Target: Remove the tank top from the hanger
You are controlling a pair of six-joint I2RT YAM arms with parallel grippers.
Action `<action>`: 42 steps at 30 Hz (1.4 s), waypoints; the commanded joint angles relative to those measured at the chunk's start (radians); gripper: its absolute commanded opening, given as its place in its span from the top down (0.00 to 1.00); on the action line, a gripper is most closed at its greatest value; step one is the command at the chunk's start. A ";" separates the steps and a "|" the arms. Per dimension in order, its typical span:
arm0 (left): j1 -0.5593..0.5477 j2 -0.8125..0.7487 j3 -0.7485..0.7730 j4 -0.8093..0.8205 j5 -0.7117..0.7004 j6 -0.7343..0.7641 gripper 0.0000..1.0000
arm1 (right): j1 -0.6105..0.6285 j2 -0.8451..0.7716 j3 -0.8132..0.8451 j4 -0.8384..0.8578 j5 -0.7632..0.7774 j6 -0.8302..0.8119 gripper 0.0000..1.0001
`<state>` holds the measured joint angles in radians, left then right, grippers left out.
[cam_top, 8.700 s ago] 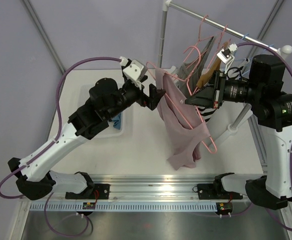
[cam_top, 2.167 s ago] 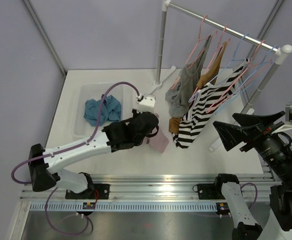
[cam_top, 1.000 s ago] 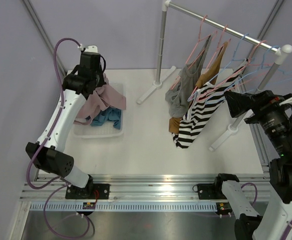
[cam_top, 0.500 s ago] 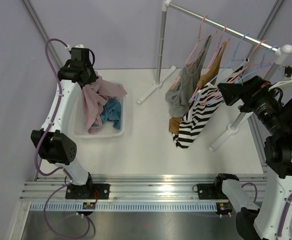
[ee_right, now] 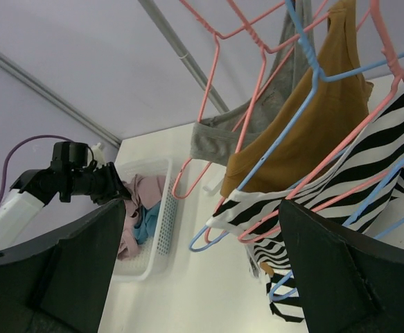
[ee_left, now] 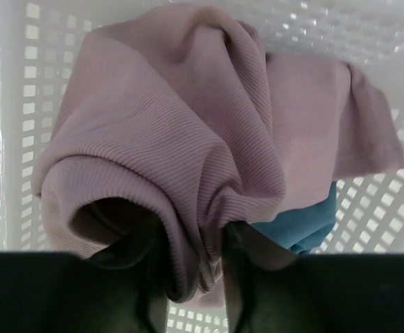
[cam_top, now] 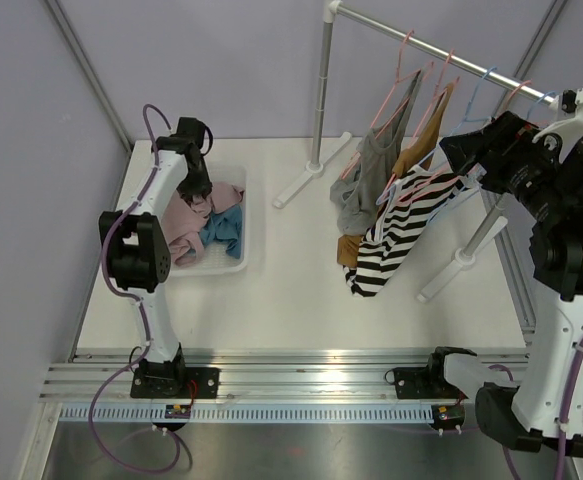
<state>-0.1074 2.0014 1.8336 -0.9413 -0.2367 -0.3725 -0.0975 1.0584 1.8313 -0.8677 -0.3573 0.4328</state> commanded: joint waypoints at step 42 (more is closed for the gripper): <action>-0.021 -0.917 -0.436 0.150 0.284 0.106 0.01 | 0.133 0.160 -0.187 0.196 0.238 0.130 0.96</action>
<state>-0.1265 1.1004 1.4002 -0.8448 0.0063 -0.2852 0.0307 1.2606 1.6470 -0.7609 -0.0971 0.5392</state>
